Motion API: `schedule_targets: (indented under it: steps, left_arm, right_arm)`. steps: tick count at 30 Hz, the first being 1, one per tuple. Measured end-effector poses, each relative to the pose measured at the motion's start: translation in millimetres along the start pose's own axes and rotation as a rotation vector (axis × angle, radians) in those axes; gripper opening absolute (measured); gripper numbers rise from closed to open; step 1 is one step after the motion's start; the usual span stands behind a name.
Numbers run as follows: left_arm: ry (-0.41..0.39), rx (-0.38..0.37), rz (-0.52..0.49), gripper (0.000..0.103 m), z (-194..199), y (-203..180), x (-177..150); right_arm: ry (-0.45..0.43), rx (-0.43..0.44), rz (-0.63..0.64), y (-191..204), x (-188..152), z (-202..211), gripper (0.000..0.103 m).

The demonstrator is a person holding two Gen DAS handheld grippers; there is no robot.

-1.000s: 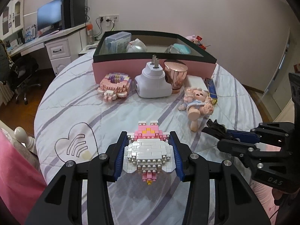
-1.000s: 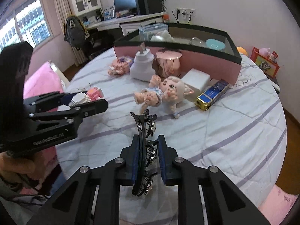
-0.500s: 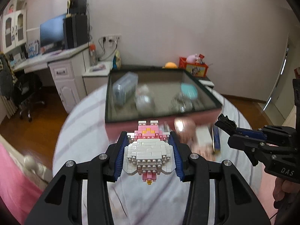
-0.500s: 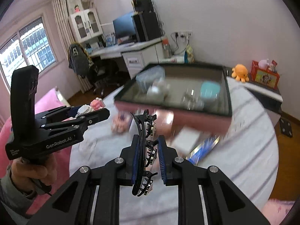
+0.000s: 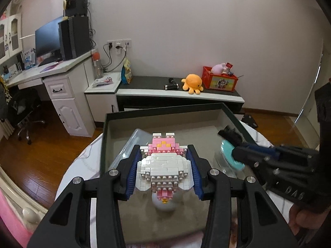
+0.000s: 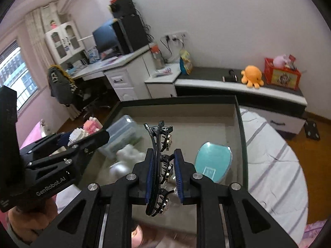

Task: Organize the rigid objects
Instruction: 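Lower both held items into the tray box and open both tools, then withdraw both tools from the tray box back over the table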

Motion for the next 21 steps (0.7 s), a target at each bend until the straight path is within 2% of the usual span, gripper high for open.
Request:
schedule_targets:
  steps: [4,9,11,12,13,14,16,17,19,21]
  left_arm:
    - [0.050,-0.004,0.013,0.044,-34,1,5]
    - [0.101,-0.015,0.014,0.045,-57,2,0]
    - [0.111,-0.011,0.021,0.049,-61,4,-1]
    - [0.110,-0.012,0.027,0.059,-60,5,-2]
    - [0.099,-0.007,0.033,0.070,-58,6,-2]
    - [0.083,0.012,0.035,0.074,-54,8,-2]
    - [0.042,0.045,0.041,0.086,-41,14,-3]
    - [0.026,0.045,0.051,0.089,-35,17,-4]
    - [-0.011,0.037,0.070,0.099,-21,23,-4]
    - [-0.061,0.053,0.070,0.101,-1,24,-6]
  right_arm:
    - [0.041,-0.029,-0.017,-11,2,-23,0.019]
    - [0.079,-0.050,-0.019,-19,2,-40,0.020]
    - [0.085,-0.060,-0.027,-22,1,-42,0.023]
    - [0.083,-0.067,-0.036,-24,1,-42,0.035]
    - [0.080,-0.065,-0.041,-26,1,-42,0.052]
    - [0.075,-0.058,-0.044,-26,1,-41,0.057]
    - [0.061,-0.063,-0.060,-28,0,-35,0.077]
    - [0.055,-0.064,-0.066,-30,-1,-33,0.083]
    - [0.038,-0.051,-0.079,-31,-2,-26,0.085]
    - [0.024,-0.062,-0.094,-29,-4,-17,0.090]
Point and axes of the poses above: each gripper's, at about its wrist camera, not at the fingertips, and z roughly against the way its jaws point, y to its left, x to its top, the point moved 1 cm from there along -z, roughly the way its jaws point, and after that the axes turned 1 degree about -x, right-handed, at the moved point
